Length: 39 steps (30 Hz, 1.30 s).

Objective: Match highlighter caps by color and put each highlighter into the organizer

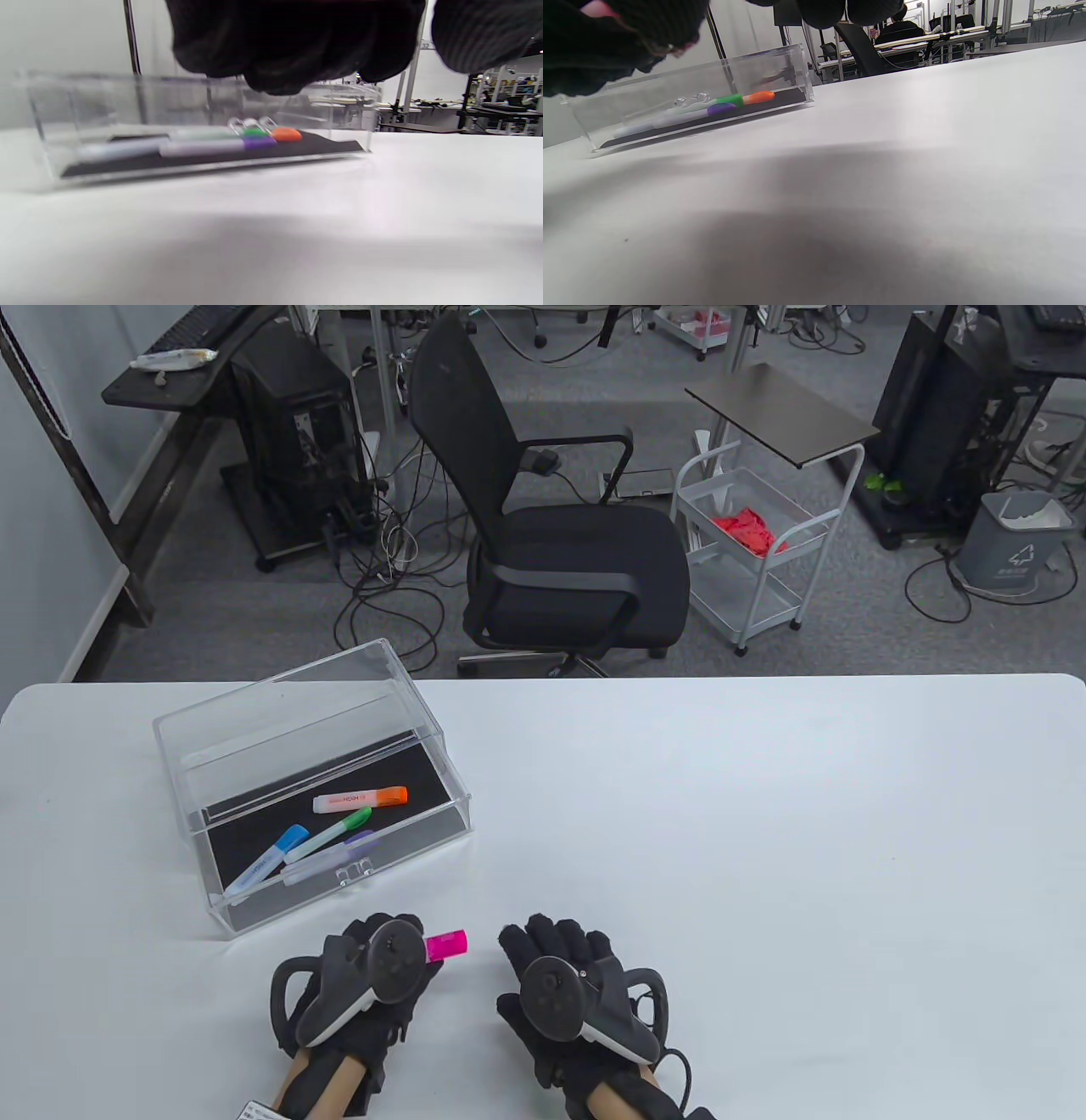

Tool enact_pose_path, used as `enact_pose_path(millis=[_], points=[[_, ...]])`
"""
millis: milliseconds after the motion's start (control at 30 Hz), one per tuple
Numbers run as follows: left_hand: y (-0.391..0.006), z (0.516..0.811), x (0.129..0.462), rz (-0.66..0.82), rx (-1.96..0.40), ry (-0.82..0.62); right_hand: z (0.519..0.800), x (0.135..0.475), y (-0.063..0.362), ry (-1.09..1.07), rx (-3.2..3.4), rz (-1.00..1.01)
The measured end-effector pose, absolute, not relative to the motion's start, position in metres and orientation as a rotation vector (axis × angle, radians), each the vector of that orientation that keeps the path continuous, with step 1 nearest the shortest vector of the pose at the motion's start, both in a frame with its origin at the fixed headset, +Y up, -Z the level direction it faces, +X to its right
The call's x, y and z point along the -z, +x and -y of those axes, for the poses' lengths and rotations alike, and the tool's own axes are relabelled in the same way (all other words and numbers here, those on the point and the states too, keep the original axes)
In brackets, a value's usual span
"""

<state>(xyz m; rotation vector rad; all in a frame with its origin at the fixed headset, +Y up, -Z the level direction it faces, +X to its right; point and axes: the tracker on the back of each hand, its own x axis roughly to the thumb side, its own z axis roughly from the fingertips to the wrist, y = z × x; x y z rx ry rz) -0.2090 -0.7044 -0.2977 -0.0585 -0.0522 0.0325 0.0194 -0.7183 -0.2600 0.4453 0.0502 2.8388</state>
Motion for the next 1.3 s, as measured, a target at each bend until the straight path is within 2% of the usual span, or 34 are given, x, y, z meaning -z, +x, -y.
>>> enact_pose_path(millis=[233,433,533,700,900,1000,1100,1200,1300], points=[[-0.24,0.68,0.347,-0.058,0.043,-0.057,0.717,0.263,0.029,0.332,-2.868,-0.069],[-0.261,0.682,0.389,-0.142,0.076,-0.093,0.717,0.266,0.041,0.249,-2.865,-0.089],[-0.274,0.687,0.41,-0.205,0.065,-0.156,0.719,0.267,0.045,0.227,-2.863,-0.099],[-0.291,0.692,0.427,-0.252,-0.022,-0.188,0.72,0.27,0.048,0.21,-2.86,-0.113],[-0.295,0.689,0.425,-0.224,-0.078,-0.179,0.721,0.273,0.055,0.172,-2.845,-0.118],[-0.289,0.678,0.409,-0.159,-0.123,-0.003,0.721,0.273,0.056,0.165,-2.846,-0.118],[-0.283,0.67,0.388,-0.109,-0.241,0.085,0.721,0.273,0.056,0.162,-2.847,-0.107],[-0.281,0.671,0.369,-0.09,-0.46,0.035,0.721,0.273,0.056,0.16,-2.848,-0.103],[-0.284,0.678,0.358,-0.144,-0.742,-0.059,0.72,0.272,0.057,0.154,-2.848,-0.099]])
